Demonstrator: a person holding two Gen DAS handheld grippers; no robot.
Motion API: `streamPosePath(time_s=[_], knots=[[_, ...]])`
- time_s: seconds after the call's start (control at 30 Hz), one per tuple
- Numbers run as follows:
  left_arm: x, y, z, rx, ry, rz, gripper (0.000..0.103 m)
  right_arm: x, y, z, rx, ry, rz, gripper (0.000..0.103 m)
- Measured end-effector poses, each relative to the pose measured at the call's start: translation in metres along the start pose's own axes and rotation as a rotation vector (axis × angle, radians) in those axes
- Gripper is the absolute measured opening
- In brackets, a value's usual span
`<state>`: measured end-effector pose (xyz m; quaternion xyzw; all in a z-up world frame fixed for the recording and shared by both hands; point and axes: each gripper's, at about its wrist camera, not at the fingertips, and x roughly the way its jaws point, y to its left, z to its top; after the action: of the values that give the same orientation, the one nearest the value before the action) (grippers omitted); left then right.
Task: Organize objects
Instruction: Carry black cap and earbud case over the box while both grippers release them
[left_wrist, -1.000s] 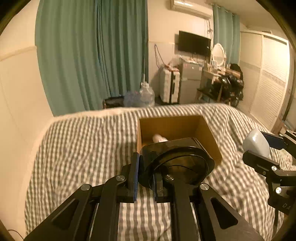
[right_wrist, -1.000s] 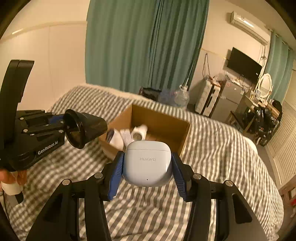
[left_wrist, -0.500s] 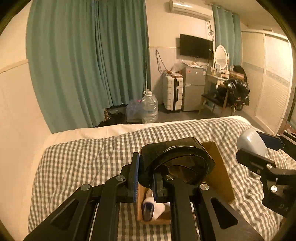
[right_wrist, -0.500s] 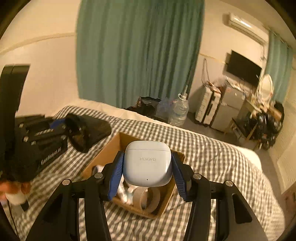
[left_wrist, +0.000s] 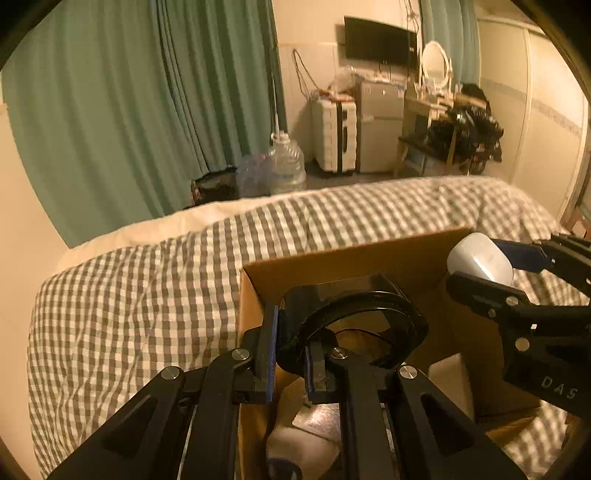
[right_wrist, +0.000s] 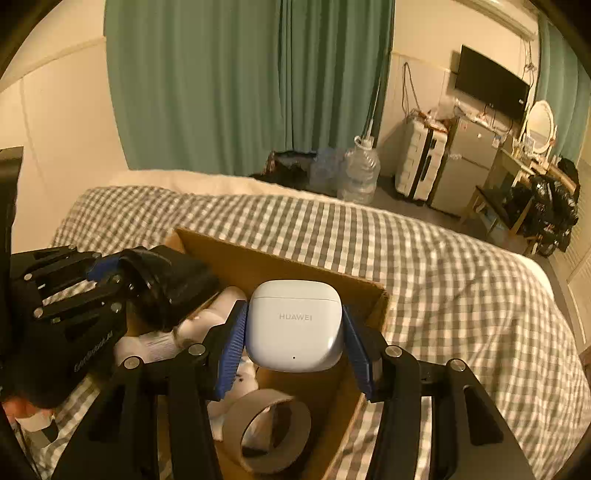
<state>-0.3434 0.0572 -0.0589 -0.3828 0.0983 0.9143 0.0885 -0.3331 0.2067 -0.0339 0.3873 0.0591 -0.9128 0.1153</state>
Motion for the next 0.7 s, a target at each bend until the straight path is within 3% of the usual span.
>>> streamPosePath(time_s=[0.17, 0.4, 0.47, 0.5, 0.6, 0.7], knots=[[0.019, -0.003, -0.003, -0.003, 0.032, -0.003, 0.011, 0.026, -0.003, -0.004, 0.004, 0.035, 0.005, 0.050], [0.034, -0.013, -0.002, -0.011, 0.041, -0.036, 0.013, 0.030, -0.006, -0.008, 0.026, 0.033, 0.019, 0.050], [0.033, -0.014, -0.003, -0.005, 0.054, -0.043, 0.015, 0.025, -0.002, -0.007, 0.025, 0.021, 0.015, 0.055], [0.032, -0.015, -0.004, -0.003, 0.059, -0.051, 0.017, 0.022, -0.002, -0.006, 0.028, 0.011, 0.011, 0.064], [0.028, -0.019, -0.006, 0.001, 0.058, -0.060, 0.027, 0.011, -0.003, -0.002, 0.051, -0.026, 0.013, 0.069], [0.018, -0.019, -0.006, 0.000, 0.045, -0.057, 0.046, 0.001, -0.004, 0.002, 0.065, -0.044, 0.000, 0.076]])
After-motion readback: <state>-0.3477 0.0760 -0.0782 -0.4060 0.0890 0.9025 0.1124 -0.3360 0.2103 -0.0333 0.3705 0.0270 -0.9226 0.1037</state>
